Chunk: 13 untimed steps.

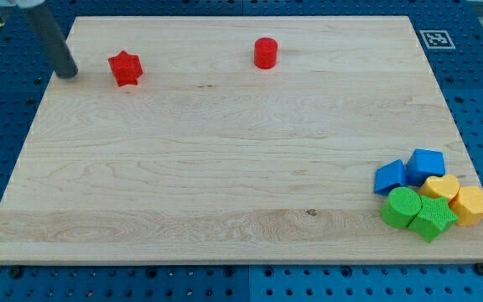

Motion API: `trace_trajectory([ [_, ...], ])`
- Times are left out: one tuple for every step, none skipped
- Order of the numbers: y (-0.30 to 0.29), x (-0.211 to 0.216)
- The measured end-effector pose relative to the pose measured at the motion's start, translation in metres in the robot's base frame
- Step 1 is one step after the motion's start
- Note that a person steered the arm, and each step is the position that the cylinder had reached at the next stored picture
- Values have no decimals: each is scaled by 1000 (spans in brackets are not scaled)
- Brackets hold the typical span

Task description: Slide the red star down and right

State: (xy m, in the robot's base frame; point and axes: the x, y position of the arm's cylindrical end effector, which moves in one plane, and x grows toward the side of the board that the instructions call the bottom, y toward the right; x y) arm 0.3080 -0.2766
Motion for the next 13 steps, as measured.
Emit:
trace_trajectory([
  [15,-38],
  [16,-38],
  [20,-36],
  [39,-27],
  [65,-16],
  [90,-3],
  [93,4],
  [93,5],
  [93,19],
  [91,47],
  [91,73],
  [92,106],
  [100,141],
])
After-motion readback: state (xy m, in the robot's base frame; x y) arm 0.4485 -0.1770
